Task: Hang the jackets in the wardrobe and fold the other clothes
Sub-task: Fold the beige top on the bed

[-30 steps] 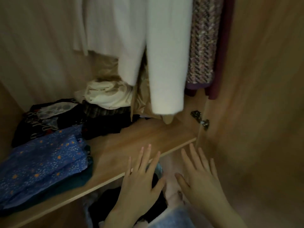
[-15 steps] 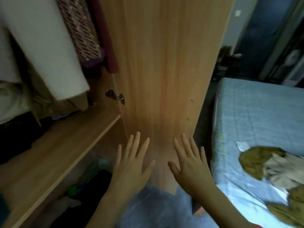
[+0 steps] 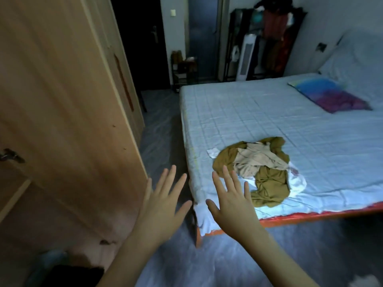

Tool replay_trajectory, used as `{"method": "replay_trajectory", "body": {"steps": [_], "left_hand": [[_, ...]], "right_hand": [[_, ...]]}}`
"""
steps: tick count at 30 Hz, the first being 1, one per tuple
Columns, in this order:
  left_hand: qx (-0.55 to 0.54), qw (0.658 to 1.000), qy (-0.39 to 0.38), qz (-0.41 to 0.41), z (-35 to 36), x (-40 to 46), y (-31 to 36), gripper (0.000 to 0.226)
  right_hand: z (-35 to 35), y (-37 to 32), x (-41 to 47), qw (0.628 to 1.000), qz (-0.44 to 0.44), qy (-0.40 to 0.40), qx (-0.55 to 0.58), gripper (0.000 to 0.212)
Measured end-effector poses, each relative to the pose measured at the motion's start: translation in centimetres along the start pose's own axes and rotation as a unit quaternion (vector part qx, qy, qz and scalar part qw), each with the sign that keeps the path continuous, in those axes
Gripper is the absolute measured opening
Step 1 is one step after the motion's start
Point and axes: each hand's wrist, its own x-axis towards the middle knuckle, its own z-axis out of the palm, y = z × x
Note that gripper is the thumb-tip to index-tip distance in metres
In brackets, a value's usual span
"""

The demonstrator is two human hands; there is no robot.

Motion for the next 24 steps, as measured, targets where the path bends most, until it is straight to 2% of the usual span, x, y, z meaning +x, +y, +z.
{"method": "replay_trajectory", "body": {"steps": [11,15,18,24], "left_hand": [[0.006,0.988,0.005,0.151,3.8,11.6,17.7,0.064],[-0.028,0.982,0.002,0.184,5.0,14.8,23.7,0.070],[-0.040,0.980,-0.006,0.194,5.9,16.4,26.7,0.076],[-0.015,0.979,-0.027,0.202,8.1,19.8,29.3,0.070]], "right_hand": [[-4.1,19.0,-0.6,0.992,0.118,0.037,0.009,0.070],[-4.8,25.1,-1.1,0.989,0.146,0.035,-0.002,0.069],[-4.8,28.7,-0.9,0.989,0.143,0.019,0.013,0.070],[-4.7,33.0,0.9,0.987,0.158,0.013,0.008,0.071]]}}
